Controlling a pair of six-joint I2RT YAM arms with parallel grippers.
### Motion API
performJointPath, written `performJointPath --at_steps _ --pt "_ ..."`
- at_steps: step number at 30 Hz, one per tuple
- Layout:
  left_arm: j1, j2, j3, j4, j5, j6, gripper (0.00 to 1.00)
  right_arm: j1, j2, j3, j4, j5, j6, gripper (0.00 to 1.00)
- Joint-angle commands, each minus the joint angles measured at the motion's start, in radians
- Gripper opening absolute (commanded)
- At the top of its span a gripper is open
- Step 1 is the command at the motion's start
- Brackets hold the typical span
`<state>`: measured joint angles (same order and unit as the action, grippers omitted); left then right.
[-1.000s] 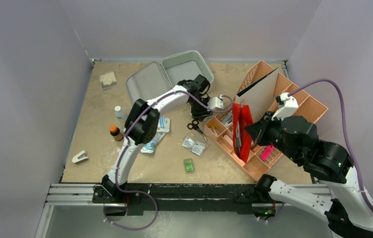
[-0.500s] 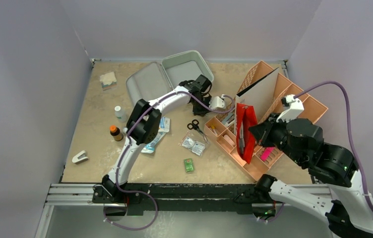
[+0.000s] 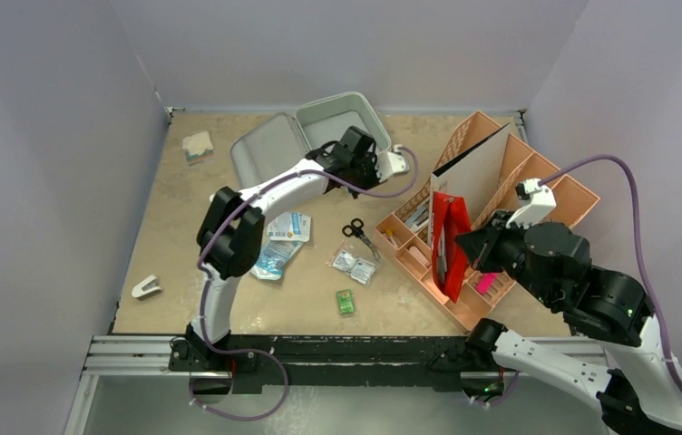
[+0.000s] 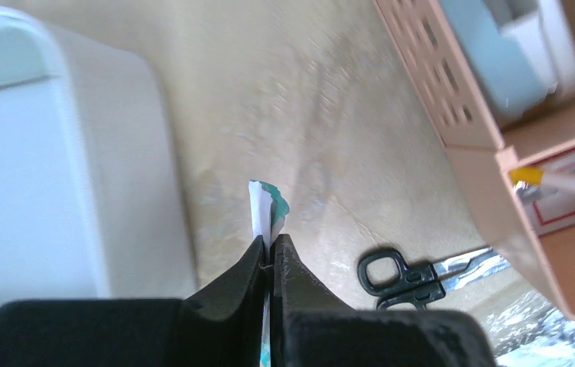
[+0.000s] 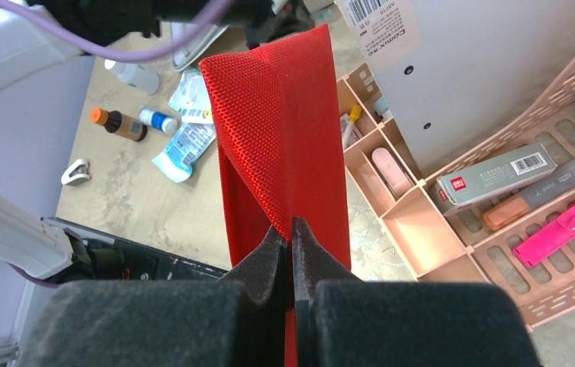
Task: Organize the medicine kit
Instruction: Pick up the medical item at the center of the board, then place the medical item at the medicine pouch.
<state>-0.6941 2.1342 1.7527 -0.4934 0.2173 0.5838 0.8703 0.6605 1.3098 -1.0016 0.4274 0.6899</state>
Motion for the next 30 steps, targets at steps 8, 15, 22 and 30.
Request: performJointPath --at_steps 8,15,22,30 --pt "0.021 -0.317 -0.110 0.131 0.092 -0.585 0.00 0.002 0.062 -0.071 0.067 -0.030 0.046 0.00" --pt "0.020 -0.445 -0.192 0.088 0.312 -0.851 0.00 0.002 0.123 -0.121 0.177 -0.076 0.082 0.00" --pt "0.023 -0.650 -0.369 0.194 0.365 -1.118 0.00 0.002 0.206 -0.175 0.319 -0.122 0.143 0.00" --pt "0.022 -0.770 -0.489 0.360 0.445 -1.386 0.00 0.002 0.308 -0.182 0.446 -0.156 0.197 0.00"
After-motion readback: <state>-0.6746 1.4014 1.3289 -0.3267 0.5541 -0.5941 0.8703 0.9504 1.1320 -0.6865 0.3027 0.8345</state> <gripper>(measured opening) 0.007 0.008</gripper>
